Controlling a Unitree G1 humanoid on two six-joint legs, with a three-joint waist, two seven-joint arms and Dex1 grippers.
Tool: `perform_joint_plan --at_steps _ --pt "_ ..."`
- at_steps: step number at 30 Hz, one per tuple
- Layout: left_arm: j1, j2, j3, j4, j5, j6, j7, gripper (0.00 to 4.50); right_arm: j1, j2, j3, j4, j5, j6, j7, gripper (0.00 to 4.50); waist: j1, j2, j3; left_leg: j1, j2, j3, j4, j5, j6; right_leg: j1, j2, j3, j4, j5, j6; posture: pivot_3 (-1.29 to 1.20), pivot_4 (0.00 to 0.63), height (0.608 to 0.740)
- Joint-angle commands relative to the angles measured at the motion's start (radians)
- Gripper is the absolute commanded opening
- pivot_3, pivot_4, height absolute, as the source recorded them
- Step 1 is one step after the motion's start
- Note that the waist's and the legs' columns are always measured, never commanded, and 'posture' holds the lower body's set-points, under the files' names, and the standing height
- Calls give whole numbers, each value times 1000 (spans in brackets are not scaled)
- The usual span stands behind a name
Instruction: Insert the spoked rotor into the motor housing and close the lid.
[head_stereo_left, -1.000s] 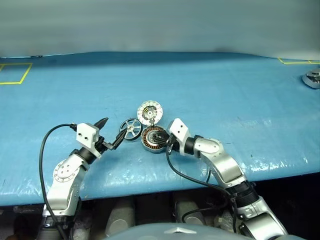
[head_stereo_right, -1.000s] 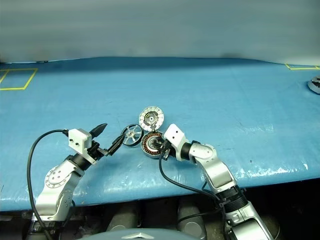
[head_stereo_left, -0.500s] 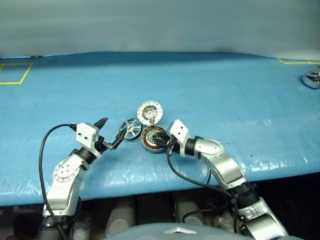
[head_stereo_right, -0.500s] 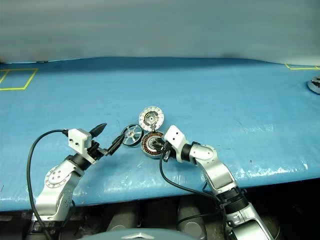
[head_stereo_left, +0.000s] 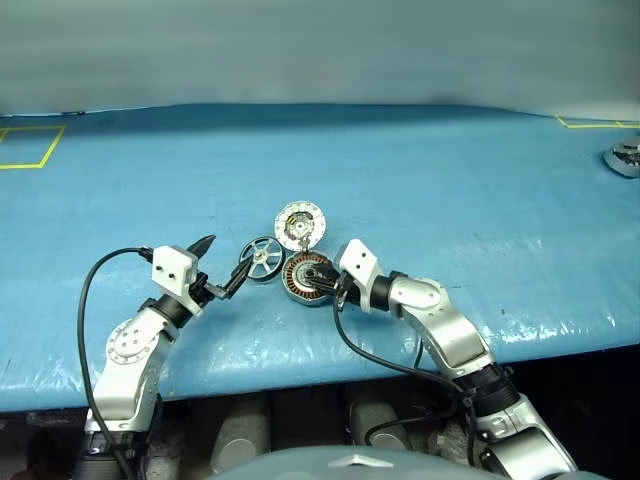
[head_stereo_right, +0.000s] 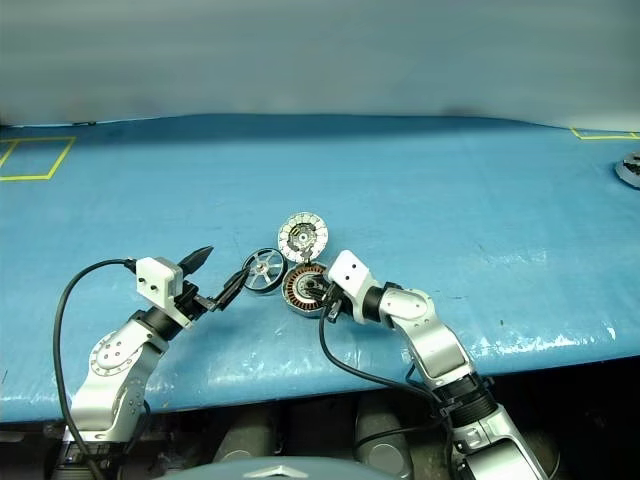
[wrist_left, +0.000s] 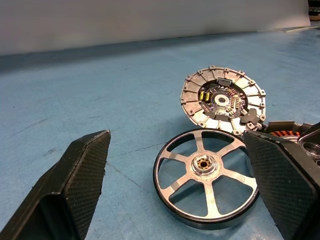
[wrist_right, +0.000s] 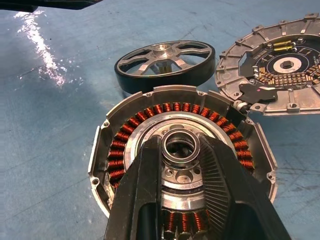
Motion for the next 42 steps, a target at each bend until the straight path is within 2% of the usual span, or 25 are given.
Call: perform_joint_plan --at_steps 1,4,13,16,22,23,29,35,42 --pt "-5 8 16 -25 7 -17 5 4500 -7 -7 6 -16 7 13 14 1748 0 0 0 0 0 0 0 0 0 0 0 0 0 0 0 0 150 740" --pt "-5 10 18 -25 7 -16 6 4500 -3 -2 3 -19 4 -2 7 2741 0 0 0 0 0 0 0 0 0 0 0 0 0 0 0 0 150 740" --pt "-4 11 18 -24 9 -16 7 4500 -12 22 -24 -49 53 5 7 2741 0 0 0 0 0 0 0 0 0 0 0 0 0 0 0 0 150 740" --pt "-4 11 18 -23 10 -17 8 4500 -18 33 -37 -49 74 21 1 2120 0 0 0 0 0 0 0 0 0 0 0 0 0 0 0 0 150 740" --pt "-2 7 17 -22 14 -19 10 4500 -21 32 -29 -24 63 31 -15 121 0 0 0 0 0 0 0 0 0 0 0 0 0 0 0 0 150 740" --pt "-2 7 17 -23 14 -19 10 4500 -22 32 -28 -20 62 31 -15 20 0 0 0 0 0 0 0 0 0 0 0 0 0 0 0 0 150 740" --pt "1 7 19 -25 15 -15 12 4500 -24 12 3 -17 63 71 24 20 0 0 0 0 0 0 0 0 0 0 0 0 0 0 0 0 150 740" --pt "5 8 21 -27 15 -15 13 4500 -24 -7 42 -6 4 71 4 20 -1 0 0 0 0 0 0 0 0 0 0 0 0 0 0 0 150 740" --pt "8 8 23 -29 15 -14 14 4500 -22 -4 20 -59 25 67 -3 20 0 0 0 1 0 0 0 0 0 1 0 0 0 0 0 0 150 740"
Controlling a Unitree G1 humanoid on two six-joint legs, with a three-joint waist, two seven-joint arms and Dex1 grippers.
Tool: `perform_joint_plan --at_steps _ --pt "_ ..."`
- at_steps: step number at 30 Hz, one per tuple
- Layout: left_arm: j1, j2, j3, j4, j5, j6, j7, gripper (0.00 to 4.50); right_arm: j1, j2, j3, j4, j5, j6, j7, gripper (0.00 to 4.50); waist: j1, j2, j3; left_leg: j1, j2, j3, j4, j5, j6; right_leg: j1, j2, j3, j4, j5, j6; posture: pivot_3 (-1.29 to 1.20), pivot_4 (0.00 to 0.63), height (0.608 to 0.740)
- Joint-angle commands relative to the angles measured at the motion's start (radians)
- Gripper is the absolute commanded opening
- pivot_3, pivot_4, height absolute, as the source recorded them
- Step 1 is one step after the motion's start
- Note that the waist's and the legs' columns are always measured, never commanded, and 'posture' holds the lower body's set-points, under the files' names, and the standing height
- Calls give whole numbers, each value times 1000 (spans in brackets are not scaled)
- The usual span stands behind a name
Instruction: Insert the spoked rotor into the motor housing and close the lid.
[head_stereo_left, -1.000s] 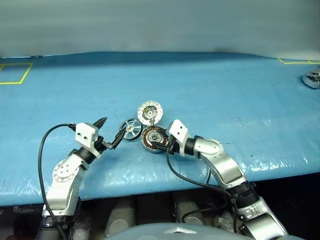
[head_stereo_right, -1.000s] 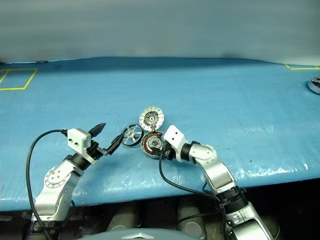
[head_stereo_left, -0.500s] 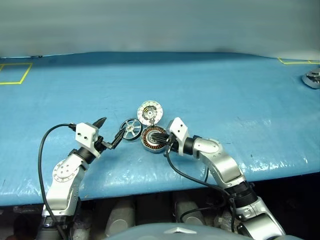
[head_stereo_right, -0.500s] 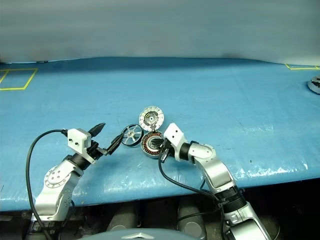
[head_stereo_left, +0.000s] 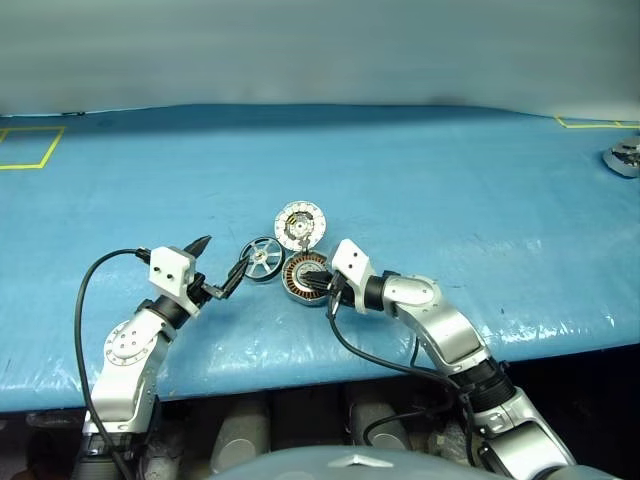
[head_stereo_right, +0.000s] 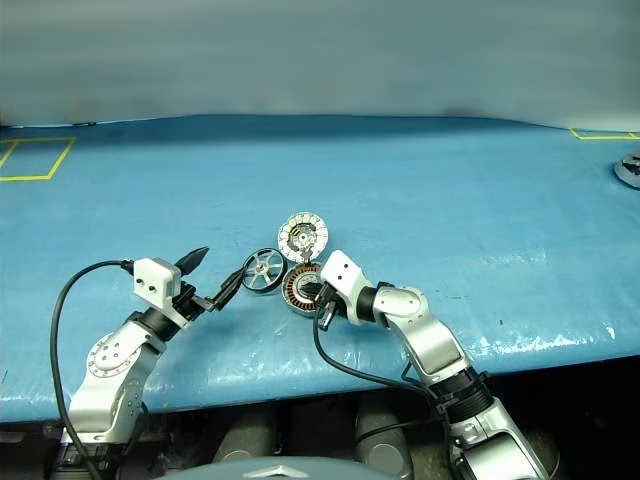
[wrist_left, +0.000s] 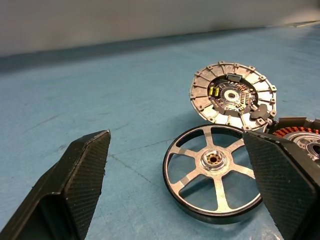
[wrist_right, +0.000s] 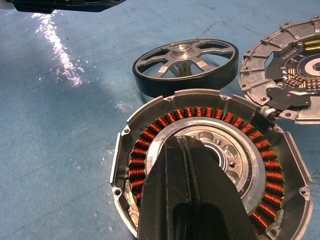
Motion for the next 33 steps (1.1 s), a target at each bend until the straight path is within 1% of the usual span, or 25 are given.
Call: perform_joint_plan --at_steps 1,8,13,18,24,33 --pt "-1 6 13 -28 -3 -13 -2 4500 5 -3 -22 -55 19 2 0 20 0 0 0 0 0 0 0 0 0 0 0 0 0 0 0 0 150 740" --pt "-5 6 11 -25 -3 -12 -3 4500 -11 16 -68 -91 67 15 -12 20 0 0 0 -1 0 0 0 0 0 -1 0 0 0 0 0 0 150 740" --pt "-7 5 11 -23 -2 -12 -2 4500 -23 29 -60 -26 42 10 -42 20 0 0 0 -1 0 0 0 0 0 -1 0 0 0 0 0 0 150 740" --pt "-5 5 13 -24 0 -13 1 4500 -23 41 -51 40 44 7 -31 20 0 0 0 -1 0 0 0 0 0 -1 0 0 0 0 0 0 150 740" --pt "2 5 18 -28 0 -14 4 4500 -13 20 -6 48 -18 6 -43 20 -1 0 0 0 0 0 0 0 0 0 0 0 0 0 0 0 150 740" --pt "-1 3 17 -24 1 -16 3 4500 -30 -48 61 3 -142 -5 -60 20 1 0 0 0 0 0 0 0 0 0 0 0 0 0 0 0 150 740"
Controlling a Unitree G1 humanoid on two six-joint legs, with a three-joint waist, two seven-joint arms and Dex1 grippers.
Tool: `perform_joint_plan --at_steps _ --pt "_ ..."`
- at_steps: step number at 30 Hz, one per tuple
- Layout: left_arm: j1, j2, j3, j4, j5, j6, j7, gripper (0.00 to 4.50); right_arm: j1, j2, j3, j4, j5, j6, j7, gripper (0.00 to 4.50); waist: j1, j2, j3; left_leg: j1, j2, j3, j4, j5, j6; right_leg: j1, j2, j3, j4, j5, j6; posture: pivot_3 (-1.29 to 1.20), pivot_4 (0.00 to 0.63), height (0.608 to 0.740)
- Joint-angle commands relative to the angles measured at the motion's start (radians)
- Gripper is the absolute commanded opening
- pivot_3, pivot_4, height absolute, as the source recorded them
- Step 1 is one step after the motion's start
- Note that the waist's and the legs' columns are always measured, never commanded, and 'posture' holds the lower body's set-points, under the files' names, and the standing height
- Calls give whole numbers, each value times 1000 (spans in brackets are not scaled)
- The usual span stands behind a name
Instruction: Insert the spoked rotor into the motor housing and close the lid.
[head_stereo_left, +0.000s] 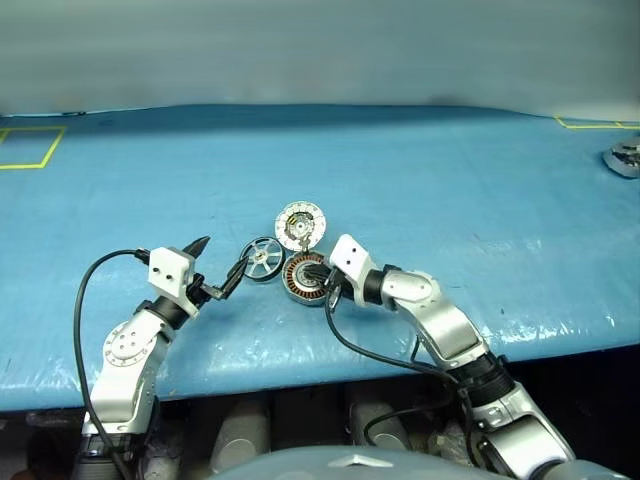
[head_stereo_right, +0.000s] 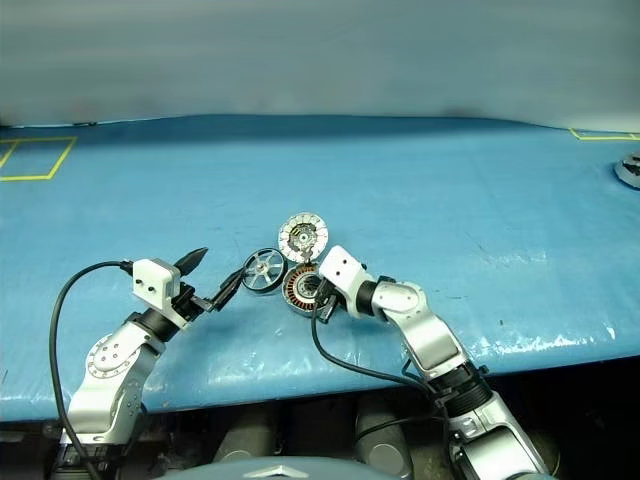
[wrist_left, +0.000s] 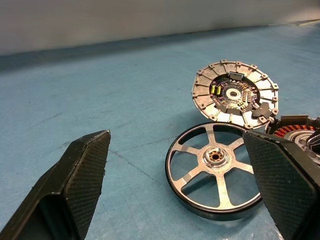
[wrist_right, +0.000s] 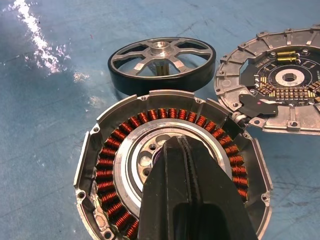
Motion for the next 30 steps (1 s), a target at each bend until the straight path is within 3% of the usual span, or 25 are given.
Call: perform_joint_plan --at_steps 1,6,12,22,25,28,30 --pt "-4 2 12 -23 -2 -16 2 4500 2 -25 26 0 -57 12 -10 20 0 0 0 0 0 0 0 0 0 0 0 0 0 0 0 0 150 740" --pt "-4 0 12 -24 -1 -15 4 4500 3 -18 4 -26 -44 9 -5 20 0 0 0 0 0 0 0 0 0 0 0 0 0 0 0 0 150 740" --pt "7 9 17 -35 -16 -12 -15 4500 13 47 -98 -98 91 23 0 20 -1 0 0 -2 0 0 0 0 0 -2 0 0 0 0 0 0 150 740" --pt "-56 99 33 5 -98 95 -131 4500 43 41 -120 -133 160 -37 48 20 1 0 0 -2 0 0 -1 0 0 -2 0 0 0 0 0 0 150 740" --pt "-105 130 38 52 -118 127 -166 3910 57 35 -121 -139 168 -53 53 0 0 0 1 -2 0 0 -1 0 0 -2 0 -1 0 0 0 0 150 740" --pt "-175 151 25 114 -114 158 -203 2921 68 41 -129 -139 163 -61 30 0 -2 0 1 -2 0 0 -1 0 0 -2 0 -1 0 0 0 0 150 740" --pt "-212 155 17 148 -121 178 -234 2921 74 44 -130 -139 160 -64 20 0 -2 0 1 -2 0 0 -1 0 0 -2 0 -1 0 0 0 0 150 740"
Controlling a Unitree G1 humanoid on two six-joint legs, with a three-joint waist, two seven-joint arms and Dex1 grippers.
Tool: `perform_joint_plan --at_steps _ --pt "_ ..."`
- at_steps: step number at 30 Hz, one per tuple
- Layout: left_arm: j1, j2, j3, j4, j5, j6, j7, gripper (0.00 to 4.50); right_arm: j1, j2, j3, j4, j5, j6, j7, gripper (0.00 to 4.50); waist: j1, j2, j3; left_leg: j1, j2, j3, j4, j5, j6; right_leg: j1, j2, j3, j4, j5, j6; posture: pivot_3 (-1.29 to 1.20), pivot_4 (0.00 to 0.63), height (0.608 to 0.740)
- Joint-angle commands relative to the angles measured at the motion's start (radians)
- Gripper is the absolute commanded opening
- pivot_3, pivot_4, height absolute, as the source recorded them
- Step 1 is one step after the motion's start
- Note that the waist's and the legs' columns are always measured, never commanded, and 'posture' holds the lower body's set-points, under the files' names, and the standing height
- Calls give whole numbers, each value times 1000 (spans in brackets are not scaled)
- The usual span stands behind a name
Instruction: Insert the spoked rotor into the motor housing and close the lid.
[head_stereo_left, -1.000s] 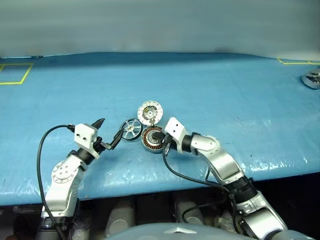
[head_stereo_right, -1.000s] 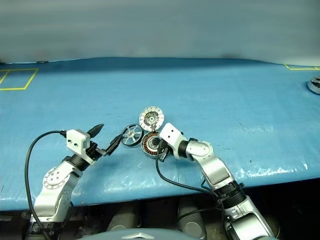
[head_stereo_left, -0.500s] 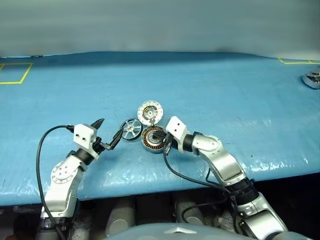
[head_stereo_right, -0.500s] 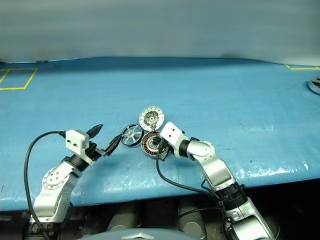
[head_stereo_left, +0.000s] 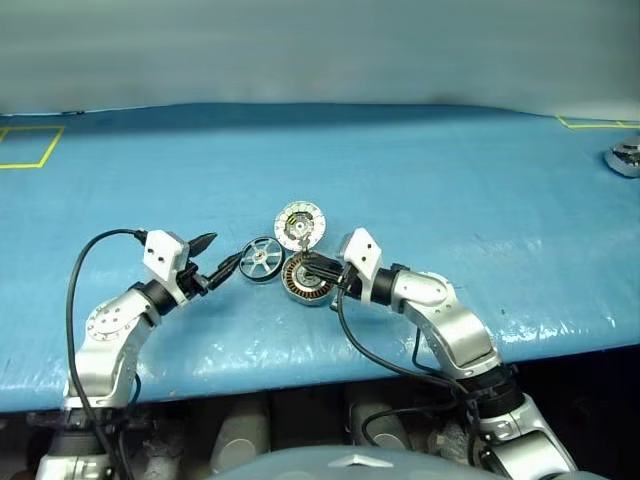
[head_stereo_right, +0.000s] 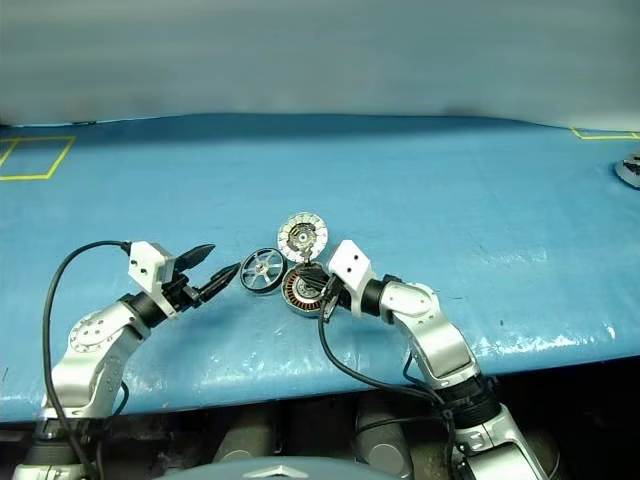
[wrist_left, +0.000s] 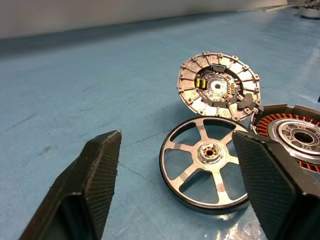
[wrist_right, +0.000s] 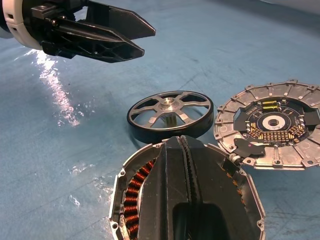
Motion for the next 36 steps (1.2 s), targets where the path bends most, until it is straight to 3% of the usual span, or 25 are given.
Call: perform_joint_plan --at_steps 1,5,16,31,36 --pt "-60 21 -14 40 -25 30 -65 2921 5 7 -25 -41 12 -33 -19 0 1 0 0 0 0 0 0 0 0 0 0 0 0 0 0 0 150 740" --pt "-129 24 -42 104 -36 65 -139 2921 19 10 -24 -40 6 -50 -35 0 1 0 0 0 0 0 0 0 0 0 0 0 0 0 0 0 150 740" --pt "-228 99 -180 246 143 33 -216 2921 55 5 -29 -44 -1 -79 -62 0 0 0 0 0 0 0 -1 0 0 0 0 0 0 0 0 0 150 740" --pt "-303 53 -265 372 224 -16 -272 2921 73 -8 -24 -37 0 -82 -53 0 5 0 0 1 0 -1 1 0 0 2 0 0 0 0 0 0 150 740" --pt "-343 77 -320 419 286 -36 -323 2921 76 -1 -29 -37 0 -81 -62 0 6 0 0 2 0 -1 1 0 0 3 0 0 0 0 1 0 150 740"
